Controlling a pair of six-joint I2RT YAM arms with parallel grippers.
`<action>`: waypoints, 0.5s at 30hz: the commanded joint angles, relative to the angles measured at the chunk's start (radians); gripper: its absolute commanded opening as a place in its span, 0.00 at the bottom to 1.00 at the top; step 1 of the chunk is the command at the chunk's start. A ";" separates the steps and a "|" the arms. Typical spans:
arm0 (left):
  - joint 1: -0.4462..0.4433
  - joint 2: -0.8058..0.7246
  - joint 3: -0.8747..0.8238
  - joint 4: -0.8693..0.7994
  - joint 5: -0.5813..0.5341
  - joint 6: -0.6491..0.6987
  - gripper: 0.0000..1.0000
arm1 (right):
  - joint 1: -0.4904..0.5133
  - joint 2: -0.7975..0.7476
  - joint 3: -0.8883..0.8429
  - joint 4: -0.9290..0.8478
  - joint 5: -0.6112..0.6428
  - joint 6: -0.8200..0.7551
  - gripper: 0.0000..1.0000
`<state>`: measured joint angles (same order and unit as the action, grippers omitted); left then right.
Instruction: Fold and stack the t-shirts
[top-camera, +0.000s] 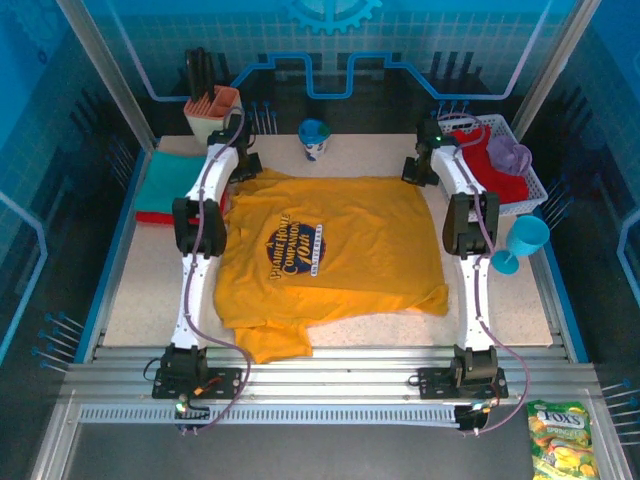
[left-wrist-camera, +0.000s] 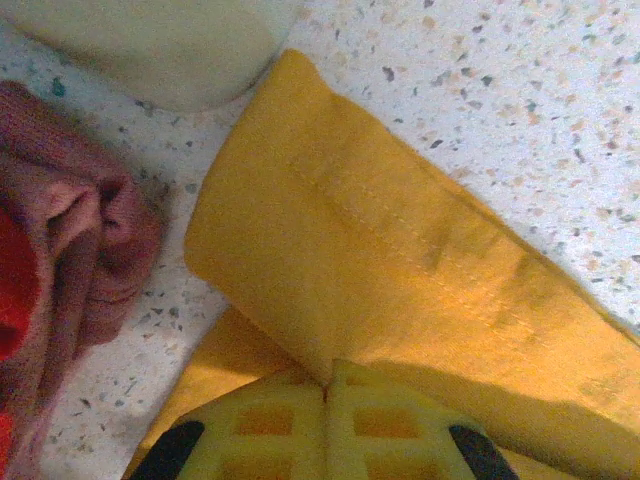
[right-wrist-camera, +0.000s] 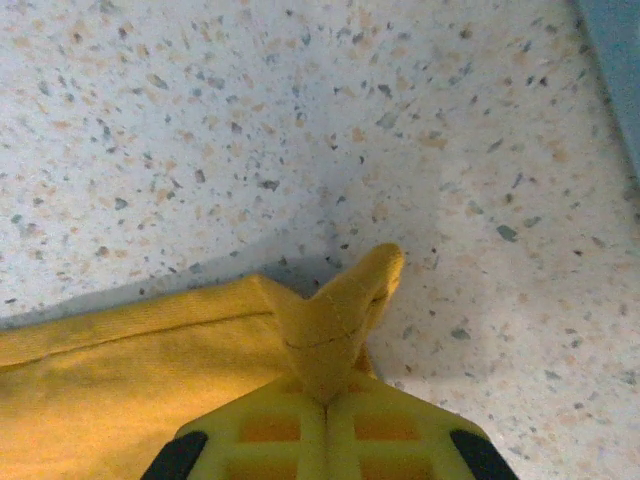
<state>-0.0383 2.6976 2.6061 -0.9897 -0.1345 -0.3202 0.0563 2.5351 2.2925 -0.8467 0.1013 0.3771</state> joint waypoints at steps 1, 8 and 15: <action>0.003 -0.137 -0.016 0.054 0.010 -0.015 0.00 | 0.012 -0.164 -0.099 0.167 0.052 -0.014 0.00; -0.008 -0.244 -0.050 0.094 0.035 0.019 0.00 | 0.010 -0.352 -0.298 0.368 0.052 -0.033 0.00; -0.026 -0.416 -0.262 0.159 0.012 0.059 0.00 | 0.000 -0.512 -0.529 0.474 0.063 -0.058 0.00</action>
<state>-0.0505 2.3520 2.4229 -0.8661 -0.1154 -0.2955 0.0605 2.0724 1.8442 -0.4450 0.1417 0.3447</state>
